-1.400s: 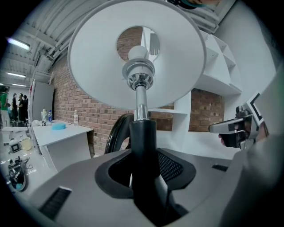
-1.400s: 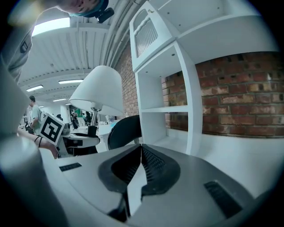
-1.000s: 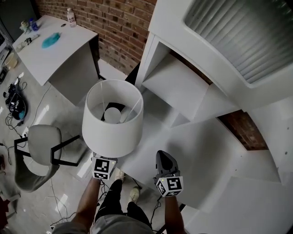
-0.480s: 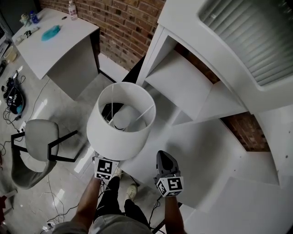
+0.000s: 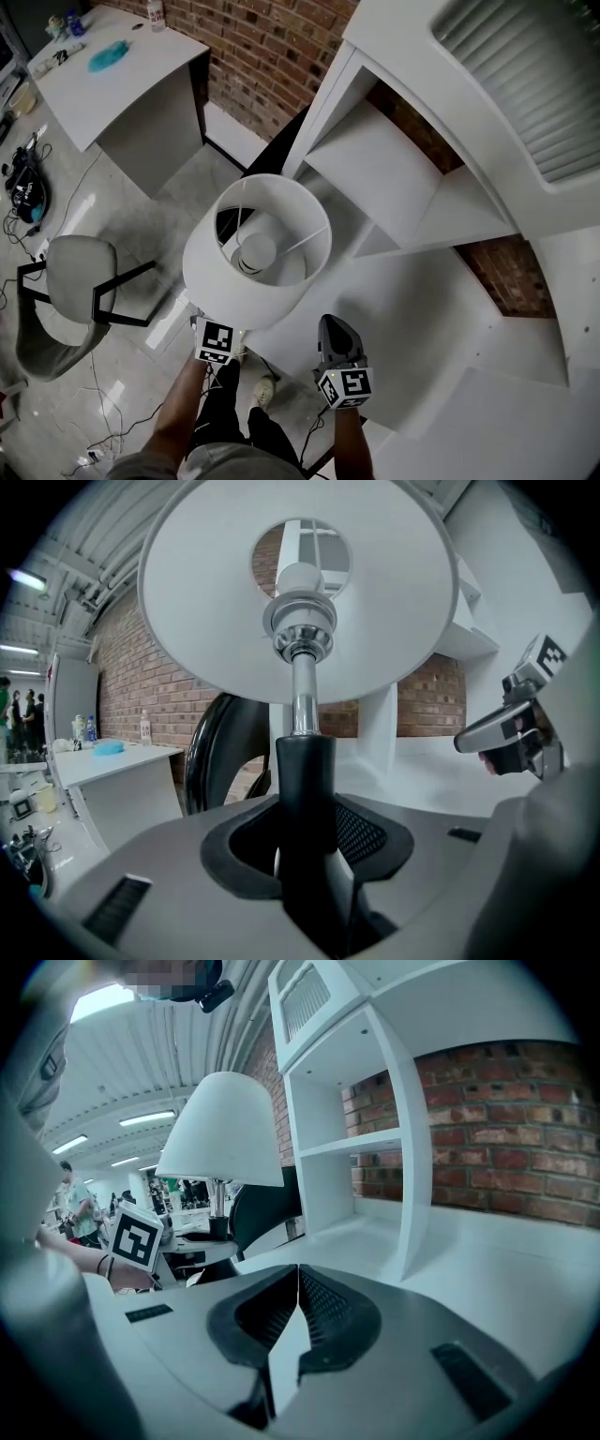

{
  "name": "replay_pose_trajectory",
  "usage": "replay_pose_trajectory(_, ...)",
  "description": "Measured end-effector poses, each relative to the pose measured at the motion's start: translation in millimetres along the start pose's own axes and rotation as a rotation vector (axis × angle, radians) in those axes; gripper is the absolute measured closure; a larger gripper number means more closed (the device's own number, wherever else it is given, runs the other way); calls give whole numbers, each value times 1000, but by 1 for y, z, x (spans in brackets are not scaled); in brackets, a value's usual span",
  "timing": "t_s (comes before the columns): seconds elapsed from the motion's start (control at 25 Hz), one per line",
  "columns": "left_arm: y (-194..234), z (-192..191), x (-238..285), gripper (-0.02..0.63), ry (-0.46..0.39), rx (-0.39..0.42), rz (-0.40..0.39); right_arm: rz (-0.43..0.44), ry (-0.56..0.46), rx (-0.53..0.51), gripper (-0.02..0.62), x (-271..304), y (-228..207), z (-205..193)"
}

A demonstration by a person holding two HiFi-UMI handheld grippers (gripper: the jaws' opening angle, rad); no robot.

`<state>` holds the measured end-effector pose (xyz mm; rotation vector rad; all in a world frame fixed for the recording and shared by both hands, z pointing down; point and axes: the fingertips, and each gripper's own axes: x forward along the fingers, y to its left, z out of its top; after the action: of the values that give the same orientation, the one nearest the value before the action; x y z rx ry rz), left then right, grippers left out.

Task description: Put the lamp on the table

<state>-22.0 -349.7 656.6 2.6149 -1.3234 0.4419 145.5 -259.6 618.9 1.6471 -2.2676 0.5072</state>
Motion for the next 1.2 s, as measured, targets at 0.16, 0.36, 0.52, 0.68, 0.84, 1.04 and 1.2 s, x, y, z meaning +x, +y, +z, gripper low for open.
replay_pose_trajectory(0.16, -3, -11, 2, 456, 2, -8, -9, 0, 4, 3, 572, 0, 0, -2)
replay_pose_trajectory(0.36, -6, -16, 3, 456, -22, 2, -8, -1, 17, -6, 571, 1, -1, -6)
replay_pose_trajectory(0.52, -6, -14, 5, 456, -49, 13, -6, 2, 35, -13, 571, 2, 0, -13)
replay_pose_trajectory(0.68, -4, -10, 4, 456, -59, 38, 4, 15, 53, -28, 571, 2, 6, -21)
replay_pose_trajectory(0.84, 3, -9, -1, 456, -84, 14, 22, 33, 66, -41, 571, 3, 15, -26)
replay_pose_trajectory(1.04, 6, -9, -5, 456, -104, -6, 41, 53, 70, -56, 571, 4, 23, -26)
replay_pose_trajectory(1.2, 3, -8, -7, 456, -121, 11, 45, 64, 78, -73, 572, 3, 26, -28)
